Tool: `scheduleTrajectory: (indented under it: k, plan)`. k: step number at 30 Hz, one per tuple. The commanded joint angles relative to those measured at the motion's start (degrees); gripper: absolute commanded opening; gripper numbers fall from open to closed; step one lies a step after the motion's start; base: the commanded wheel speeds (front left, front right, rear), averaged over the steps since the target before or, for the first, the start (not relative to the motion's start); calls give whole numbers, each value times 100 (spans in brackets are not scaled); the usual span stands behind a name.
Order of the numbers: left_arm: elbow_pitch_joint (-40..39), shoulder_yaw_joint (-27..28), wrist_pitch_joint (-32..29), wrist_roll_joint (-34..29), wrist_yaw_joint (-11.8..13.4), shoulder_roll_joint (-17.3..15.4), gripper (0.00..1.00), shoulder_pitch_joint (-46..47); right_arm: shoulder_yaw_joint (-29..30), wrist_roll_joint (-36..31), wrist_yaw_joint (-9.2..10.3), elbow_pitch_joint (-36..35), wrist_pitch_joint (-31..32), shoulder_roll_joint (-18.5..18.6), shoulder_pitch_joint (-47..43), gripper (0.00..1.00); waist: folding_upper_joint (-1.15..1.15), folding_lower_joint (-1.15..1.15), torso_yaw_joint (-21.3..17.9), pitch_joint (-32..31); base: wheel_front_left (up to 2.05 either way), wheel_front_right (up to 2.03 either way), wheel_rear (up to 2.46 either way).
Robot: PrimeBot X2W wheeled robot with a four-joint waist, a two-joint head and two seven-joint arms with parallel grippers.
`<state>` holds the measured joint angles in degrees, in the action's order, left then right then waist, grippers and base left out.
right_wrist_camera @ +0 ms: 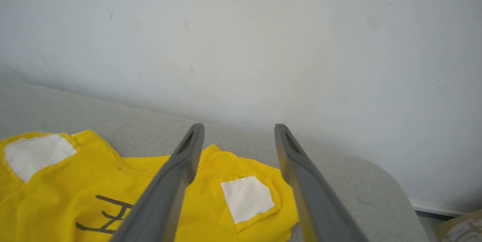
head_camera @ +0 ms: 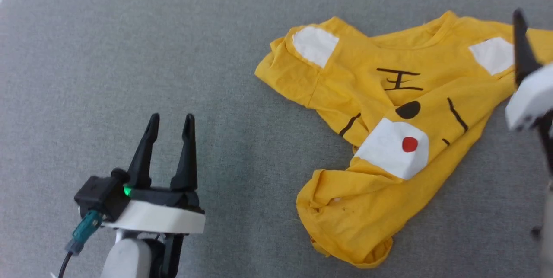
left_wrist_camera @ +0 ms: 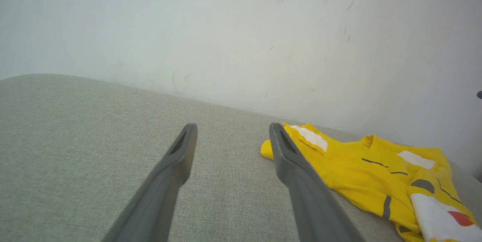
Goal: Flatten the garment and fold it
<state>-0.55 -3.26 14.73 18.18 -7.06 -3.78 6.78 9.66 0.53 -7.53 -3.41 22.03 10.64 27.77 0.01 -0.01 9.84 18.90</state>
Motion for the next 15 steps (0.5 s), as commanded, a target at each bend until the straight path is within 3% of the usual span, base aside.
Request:
scheduleTrajectory:
  k: [1,4,8,15]
  plan:
    - [-38,51,27,-24,-43,-5,100,-101,77,21,4,-183,-175,-156,-301,100,-1,1,-197,-337,0,0,0]
    - [-117,109,27,-72,-43,0,100,-273,269,52,4,-742,-689,-564,-1119,100,-1,1,-282,-449,0,0,0]
    - [-258,114,27,-155,-43,16,100,-508,499,209,4,-1243,-1480,-766,-2203,100,-1,1,-353,-518,0,0,0]
    - [-305,371,27,-125,-42,46,100,-937,587,1191,4,-823,-2883,-774,-3489,100,-1,1,-631,-615,0,0,0]
